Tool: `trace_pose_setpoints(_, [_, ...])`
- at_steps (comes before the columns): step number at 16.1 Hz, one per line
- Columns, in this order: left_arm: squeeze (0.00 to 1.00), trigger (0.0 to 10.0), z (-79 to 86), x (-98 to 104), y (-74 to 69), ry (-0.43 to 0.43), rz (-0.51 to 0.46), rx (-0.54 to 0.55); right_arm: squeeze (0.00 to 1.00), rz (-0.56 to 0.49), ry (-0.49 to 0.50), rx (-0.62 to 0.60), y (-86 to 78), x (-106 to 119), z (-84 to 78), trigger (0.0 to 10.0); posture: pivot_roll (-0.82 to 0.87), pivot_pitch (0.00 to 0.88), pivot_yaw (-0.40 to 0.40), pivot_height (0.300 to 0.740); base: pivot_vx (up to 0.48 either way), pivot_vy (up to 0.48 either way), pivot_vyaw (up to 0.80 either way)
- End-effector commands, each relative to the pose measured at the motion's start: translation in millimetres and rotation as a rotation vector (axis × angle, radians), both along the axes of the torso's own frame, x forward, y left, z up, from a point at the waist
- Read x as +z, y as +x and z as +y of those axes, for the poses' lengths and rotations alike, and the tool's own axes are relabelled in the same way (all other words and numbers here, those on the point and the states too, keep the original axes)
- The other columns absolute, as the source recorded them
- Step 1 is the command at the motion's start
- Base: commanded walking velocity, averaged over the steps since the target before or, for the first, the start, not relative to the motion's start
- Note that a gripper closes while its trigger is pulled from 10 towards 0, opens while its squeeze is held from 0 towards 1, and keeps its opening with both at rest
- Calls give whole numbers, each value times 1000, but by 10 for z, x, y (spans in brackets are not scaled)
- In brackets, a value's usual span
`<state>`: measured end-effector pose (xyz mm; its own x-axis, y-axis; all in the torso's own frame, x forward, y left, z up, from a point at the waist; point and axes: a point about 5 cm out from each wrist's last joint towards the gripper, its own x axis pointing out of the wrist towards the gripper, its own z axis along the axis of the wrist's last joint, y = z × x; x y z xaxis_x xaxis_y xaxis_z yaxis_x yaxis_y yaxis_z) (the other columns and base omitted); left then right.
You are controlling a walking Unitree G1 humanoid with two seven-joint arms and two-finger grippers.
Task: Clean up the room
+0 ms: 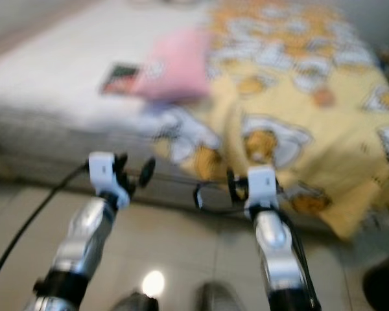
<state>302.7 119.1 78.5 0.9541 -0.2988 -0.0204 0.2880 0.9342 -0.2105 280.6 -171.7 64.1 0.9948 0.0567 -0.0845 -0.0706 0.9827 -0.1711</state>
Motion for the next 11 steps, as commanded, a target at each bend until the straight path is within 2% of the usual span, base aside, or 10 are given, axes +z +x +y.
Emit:
trace_pose_setpoints(1, [0,10000,-59,24,20,-14,-7,-13,0,-21,-37,0,33,60,-10,10000,-141,0,39,676,345,0,0])
trace_pose_setpoints(2, [0,10000,-70,25,36,-8,-3,-8,0,-27,3,-24,76,97,-6,10000,-145,0,41,691,0,0,0])
trace_pose_setpoints(3, [0,10000,-61,28,46,35,-10,6,0,-22,52,-50,101,106,-27,10000,-147,0,41,706,0,0,0])
trace_pose_setpoints(5, [0,10000,-34,13,47,101,-19,25,0,-35,52,-43,101,121,-13,10000,-147,0,40,726,0,0,0])
trace_pose_setpoints(7, [0,10000,-2,-2,56,119,-12,41,0,-43,60,-45,99,131,-3,10000,-149,0,46,740,0,0,0])
trace_pose_setpoints(11, [0,10000,12,-1,58,129,-13,50,0,-49,72,-44,95,146,2,10000,-152,0,55,740,0,0,0])
